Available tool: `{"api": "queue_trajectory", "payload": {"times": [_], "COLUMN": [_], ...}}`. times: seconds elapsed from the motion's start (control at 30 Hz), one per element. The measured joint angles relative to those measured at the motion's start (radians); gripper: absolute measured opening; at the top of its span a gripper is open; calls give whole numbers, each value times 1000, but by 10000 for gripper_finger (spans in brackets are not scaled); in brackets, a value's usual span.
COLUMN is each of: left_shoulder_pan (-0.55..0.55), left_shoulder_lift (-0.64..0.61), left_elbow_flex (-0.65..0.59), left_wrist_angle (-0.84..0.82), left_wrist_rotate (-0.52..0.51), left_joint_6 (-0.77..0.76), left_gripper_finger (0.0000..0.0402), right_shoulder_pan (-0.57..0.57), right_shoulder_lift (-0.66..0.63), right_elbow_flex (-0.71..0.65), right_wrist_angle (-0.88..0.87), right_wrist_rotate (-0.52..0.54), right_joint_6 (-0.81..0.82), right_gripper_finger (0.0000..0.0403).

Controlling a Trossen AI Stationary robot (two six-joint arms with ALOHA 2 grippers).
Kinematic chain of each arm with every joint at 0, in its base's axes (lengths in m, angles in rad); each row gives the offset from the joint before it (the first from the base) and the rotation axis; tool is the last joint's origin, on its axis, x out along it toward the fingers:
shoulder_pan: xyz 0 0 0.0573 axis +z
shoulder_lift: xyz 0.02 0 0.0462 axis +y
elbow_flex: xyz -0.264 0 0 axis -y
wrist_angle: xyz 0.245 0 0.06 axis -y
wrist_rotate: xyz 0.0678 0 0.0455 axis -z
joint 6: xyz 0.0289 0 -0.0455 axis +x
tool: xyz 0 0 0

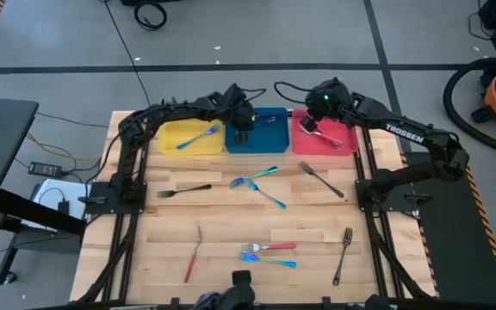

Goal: Sort silverware by color (type)
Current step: Put the black fork into the blue bin, then put the iridescent fork into the yellow bin

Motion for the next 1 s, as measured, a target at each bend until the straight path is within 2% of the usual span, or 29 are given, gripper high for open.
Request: {"api": "queue_trajectory", "payload": {"times": [0.1, 0.33, 0.57, 0.67, 1.0], "left_shoulder_pan": [-2, -1, -13, -12, -27], "left_shoulder_lift": [0, -1, -1, -5, -144], "left_elbow_flex": [0, 0, 0, 0, 0], "left_wrist_angle": [-8, -31, -37, -40, -165], "left_wrist_rotate": [-47, -53, -55, -86, -114], "left_joint_6": [-25, -50, -41, -39, -35], "left_gripper_finger": [21, 52, 70, 74, 75], "right_shoulder_pan": [0, 0, 0, 0, 0], "right_shoulder_lift": [0, 0, 0, 0, 0], "right_elbow_flex": [0, 0, 0, 0, 0], "right_wrist_angle": [-21, -23, -23, -23, -23], "right_wrist_rotate": [0, -27, -27, -27, -141], "right_joint_6": [16, 22, 22, 22, 19], "right_gripper_finger": [117, 117, 117, 117, 117]}}
